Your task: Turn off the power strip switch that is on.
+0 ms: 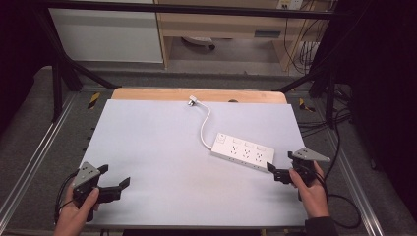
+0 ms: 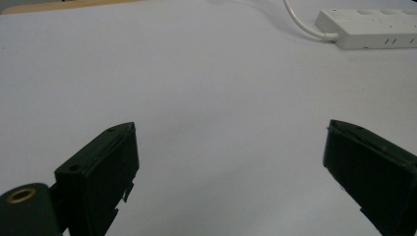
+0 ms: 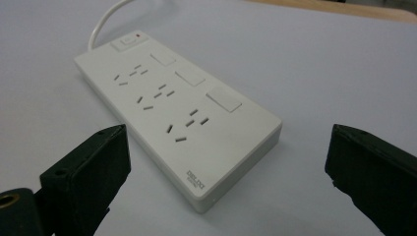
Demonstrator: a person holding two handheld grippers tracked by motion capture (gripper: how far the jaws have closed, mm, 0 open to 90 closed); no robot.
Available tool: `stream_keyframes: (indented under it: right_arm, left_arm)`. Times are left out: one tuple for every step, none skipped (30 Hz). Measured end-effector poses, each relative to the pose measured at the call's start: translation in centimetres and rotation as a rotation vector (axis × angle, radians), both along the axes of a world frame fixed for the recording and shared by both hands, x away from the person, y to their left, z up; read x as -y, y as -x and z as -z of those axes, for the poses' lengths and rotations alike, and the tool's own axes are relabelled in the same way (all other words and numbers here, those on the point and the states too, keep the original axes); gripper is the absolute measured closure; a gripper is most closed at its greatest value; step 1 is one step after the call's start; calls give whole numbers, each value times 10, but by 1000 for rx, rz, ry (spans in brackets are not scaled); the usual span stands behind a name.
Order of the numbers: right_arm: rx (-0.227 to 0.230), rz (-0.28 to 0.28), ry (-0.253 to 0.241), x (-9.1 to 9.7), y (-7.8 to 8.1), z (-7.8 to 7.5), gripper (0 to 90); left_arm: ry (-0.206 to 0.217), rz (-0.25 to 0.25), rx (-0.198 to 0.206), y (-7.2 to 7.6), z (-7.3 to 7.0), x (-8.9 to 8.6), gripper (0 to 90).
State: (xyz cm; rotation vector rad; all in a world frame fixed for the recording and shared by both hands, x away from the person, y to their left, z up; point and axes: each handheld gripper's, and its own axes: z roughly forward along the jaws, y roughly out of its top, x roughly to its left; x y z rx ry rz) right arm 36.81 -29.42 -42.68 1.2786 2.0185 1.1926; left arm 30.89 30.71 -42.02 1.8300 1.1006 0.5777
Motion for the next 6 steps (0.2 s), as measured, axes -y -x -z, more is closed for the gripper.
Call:
stream_keyframes:
  right_arm:
    - [-10,-6,4,-1,0,3,38]
    - [-24,-13,10,-2,0,6,37]
    - [-34,-24,22,-3,-1,9,37]
    - [-47,-34,33,-4,-1,12,37]
    - [-57,-37,35,-5,-2,14,37]
    - [-66,-39,38,-6,-2,15,36]
  left_arm:
    - [-1,1,0,0,0,0,67]
    - [-1,1,1,0,0,0,67]
    - [0,1,1,0,0,0,66]
    - [0,1,1,0,0,0,67]
    - [-1,2,1,0,0,0,67]
    - [-1,2,1,0,0,0,67]
